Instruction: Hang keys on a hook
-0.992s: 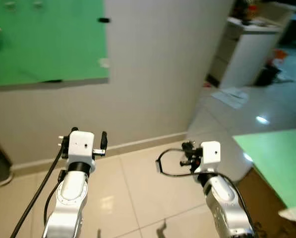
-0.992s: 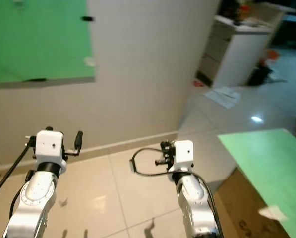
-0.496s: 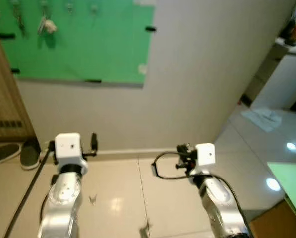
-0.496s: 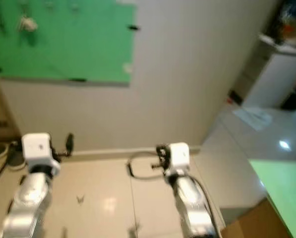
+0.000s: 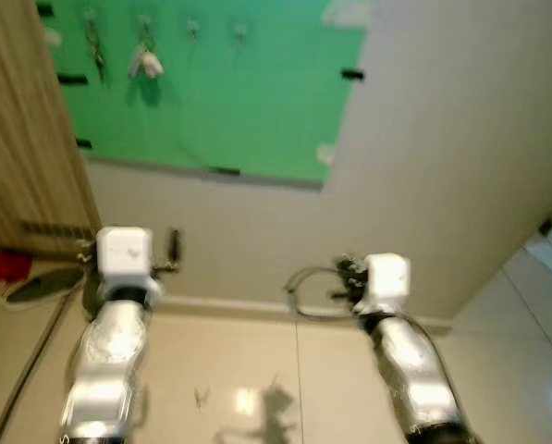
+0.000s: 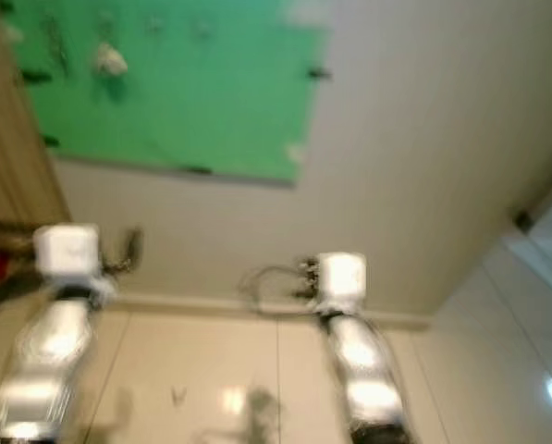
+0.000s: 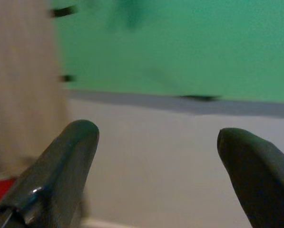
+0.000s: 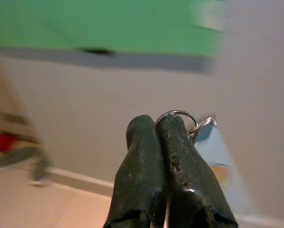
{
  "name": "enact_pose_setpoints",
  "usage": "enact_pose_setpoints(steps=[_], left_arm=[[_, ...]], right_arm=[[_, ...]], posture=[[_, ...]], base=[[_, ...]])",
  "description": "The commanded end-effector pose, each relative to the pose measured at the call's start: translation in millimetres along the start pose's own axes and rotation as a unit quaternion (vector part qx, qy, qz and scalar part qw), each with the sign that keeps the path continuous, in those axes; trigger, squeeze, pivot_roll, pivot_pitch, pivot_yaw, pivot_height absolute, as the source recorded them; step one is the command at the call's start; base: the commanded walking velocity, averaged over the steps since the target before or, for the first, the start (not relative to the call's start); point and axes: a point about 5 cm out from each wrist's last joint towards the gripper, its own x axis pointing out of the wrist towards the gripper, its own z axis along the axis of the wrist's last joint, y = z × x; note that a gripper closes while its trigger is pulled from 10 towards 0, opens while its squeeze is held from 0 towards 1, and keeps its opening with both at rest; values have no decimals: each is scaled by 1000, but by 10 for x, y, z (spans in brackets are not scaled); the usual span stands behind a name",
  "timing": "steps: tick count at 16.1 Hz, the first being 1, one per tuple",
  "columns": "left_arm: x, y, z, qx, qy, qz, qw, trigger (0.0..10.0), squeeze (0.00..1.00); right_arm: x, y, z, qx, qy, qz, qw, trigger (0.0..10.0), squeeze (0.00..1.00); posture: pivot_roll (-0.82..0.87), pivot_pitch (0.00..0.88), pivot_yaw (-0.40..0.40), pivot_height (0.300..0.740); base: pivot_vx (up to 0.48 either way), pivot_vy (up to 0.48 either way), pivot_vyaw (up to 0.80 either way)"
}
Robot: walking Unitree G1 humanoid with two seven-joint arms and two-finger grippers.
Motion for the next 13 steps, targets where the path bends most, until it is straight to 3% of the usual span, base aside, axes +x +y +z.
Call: enact_pose_setpoints(steps=[1,3,4,6,8,9,10,11,12,13], left_arm=[[1,-165,13,-10,-1,-25,1000,10000,0],[-2,-242,6,-13,0,-41,999,10000,0],[19,-280,36,-11,-7,-56,998,10000,0],[67,-297,116,-4,-29,-79,996,10000,0],[77,-306,146,-12,-35,-85,996,10000,0],[79,-331,124,16,-30,-84,996,10000,0],[85,-350,121,16,-28,-87,996,10000,0],[92,-366,156,14,-39,-98,994,10000,0],[94,-407,250,34,-66,-127,989,10000,0],[90,-416,279,37,-72,-137,987,10000,0]], right_arm=[[-53,-180,73,-21,-15,-25,999,10000,157],[-36,-191,150,-19,-32,-37,999,10000,149],[-31,-230,180,-25,-37,-56,997,10000,47],[-35,-246,197,-25,-42,-70,996,10000,0],[-44,-235,176,-23,-37,-68,997,10000,0],[-50,-242,173,-22,-37,-69,997,10000,0],[-50,-245,179,-21,-40,-73,996,10000,0],[-53,-268,244,-18,-64,-95,993,10000,0],[-99,-376,400,-18,-109,-166,980,10000,0],[-129,-424,429,-16,-115,-194,974,10000,0]], posture=[[33,0,-93,740],[20,0,-84,740],[17,0,-80,740],[12,0,-71,740],[12,0,-67,740],[11,0,-63,740],[10,0,-61,740],[10,0,-60,740],[12,0,-60,740],[13,0,-60,740]], base=[[480,0,606],[480,0,606],[480,0,0],[480,0,0],[480,0,0],[0,0,0],[0,0,0],[0,0,0],[0,0,0],[0,0,0]])
